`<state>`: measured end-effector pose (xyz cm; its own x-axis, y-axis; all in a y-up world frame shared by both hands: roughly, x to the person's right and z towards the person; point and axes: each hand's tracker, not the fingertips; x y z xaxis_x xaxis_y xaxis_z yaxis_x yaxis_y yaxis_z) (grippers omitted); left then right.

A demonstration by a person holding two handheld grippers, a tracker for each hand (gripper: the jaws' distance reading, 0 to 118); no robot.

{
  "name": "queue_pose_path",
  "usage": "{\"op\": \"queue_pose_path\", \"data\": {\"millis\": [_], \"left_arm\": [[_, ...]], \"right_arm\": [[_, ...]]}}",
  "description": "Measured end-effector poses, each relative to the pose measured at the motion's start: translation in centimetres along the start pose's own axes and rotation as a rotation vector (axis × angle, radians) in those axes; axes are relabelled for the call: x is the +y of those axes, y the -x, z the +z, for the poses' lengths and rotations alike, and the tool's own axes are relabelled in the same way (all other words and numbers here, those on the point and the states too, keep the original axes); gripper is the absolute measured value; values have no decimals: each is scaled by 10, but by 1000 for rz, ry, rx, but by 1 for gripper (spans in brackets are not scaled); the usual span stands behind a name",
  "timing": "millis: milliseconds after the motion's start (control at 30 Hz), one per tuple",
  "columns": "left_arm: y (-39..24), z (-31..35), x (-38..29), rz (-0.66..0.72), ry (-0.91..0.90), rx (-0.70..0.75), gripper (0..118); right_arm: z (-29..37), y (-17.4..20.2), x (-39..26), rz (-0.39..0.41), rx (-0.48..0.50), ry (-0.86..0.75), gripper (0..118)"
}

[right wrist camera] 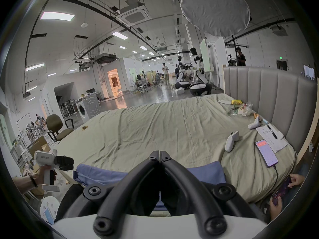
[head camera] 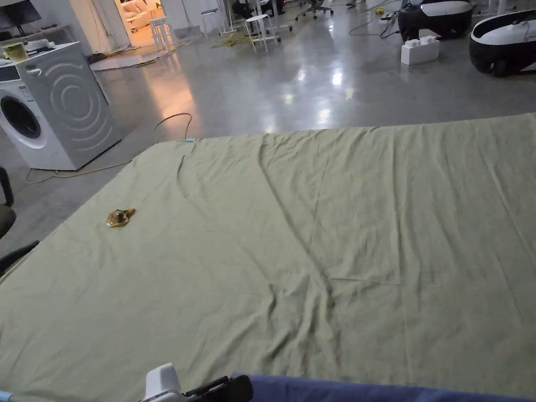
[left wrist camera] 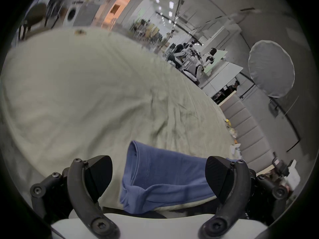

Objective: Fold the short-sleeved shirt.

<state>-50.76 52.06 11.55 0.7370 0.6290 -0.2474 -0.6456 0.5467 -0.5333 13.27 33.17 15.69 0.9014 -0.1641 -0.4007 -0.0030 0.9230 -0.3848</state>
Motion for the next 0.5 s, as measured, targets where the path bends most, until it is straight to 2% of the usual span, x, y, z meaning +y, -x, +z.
{"op": "queue_pose_path", "data": {"millis": [67,167,233,267,300,333,367,400,433,500], "left_arm": [[30,-16,14,47,54,-71,109],[67,-51,29,122,95,-83,105],[94,-43,35,182,68,-105,103],[104,-30,38,208,56,-153,87],[131,-27,46,260,61,-207,59],[145,-40,53,304,82,-194,26],[142,-56,55,317,98,-144,13],[137,-77,54,281,111,-64,13],[126,-83,49,239,129,-68,12],[146,-49,49,261,82,-160,11]], "right_arm": [[-3,0,-1,0,3,13,0],[-7,1,-2,5,3,32,0],[-6,3,-2,5,2,35,0],[-5,3,-2,3,1,35,0],[-4,3,-2,2,1,34,0],[-3,3,-2,0,1,34,0],[-3,2,-2,-3,1,38,0],[-4,2,-3,-3,-1,41,0],[-4,1,-3,-2,-6,44,0],[-3,1,-3,0,-17,50,0]]}}
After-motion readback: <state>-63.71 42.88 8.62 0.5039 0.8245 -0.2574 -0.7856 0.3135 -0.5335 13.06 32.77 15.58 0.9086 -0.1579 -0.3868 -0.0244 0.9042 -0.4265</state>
